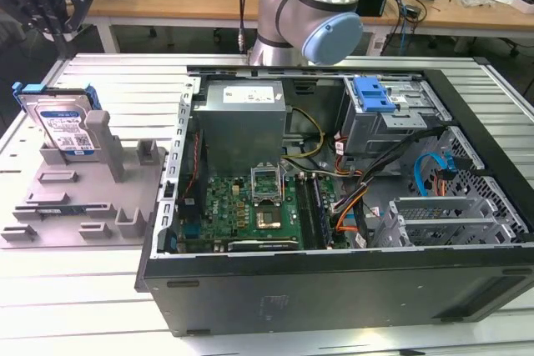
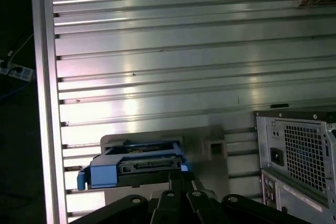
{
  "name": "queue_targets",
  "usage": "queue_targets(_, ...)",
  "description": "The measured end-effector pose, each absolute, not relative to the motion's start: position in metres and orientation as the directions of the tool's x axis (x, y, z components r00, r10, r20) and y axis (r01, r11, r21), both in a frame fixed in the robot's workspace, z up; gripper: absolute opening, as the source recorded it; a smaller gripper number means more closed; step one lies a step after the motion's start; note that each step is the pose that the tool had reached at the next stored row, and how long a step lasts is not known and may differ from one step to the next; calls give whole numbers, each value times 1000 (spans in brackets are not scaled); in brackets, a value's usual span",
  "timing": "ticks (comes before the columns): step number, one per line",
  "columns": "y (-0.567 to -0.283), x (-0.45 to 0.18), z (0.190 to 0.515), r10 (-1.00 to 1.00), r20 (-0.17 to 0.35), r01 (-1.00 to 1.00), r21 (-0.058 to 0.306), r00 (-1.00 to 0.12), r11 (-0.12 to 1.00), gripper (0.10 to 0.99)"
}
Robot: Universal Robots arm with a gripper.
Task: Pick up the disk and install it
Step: 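Reach for the disk, then pick up the disk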
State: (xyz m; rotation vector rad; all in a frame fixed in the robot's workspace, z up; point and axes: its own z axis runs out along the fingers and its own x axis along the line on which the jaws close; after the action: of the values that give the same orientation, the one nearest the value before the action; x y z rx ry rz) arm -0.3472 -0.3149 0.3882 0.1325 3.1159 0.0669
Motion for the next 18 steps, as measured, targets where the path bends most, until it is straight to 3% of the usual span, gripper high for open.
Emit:
queue_targets(13,-315,-348,388,84,-20,83,44,-996,996,106)
queue_targets(18,-315,-348,388,-9,-16,-10,44,-1000,999,106)
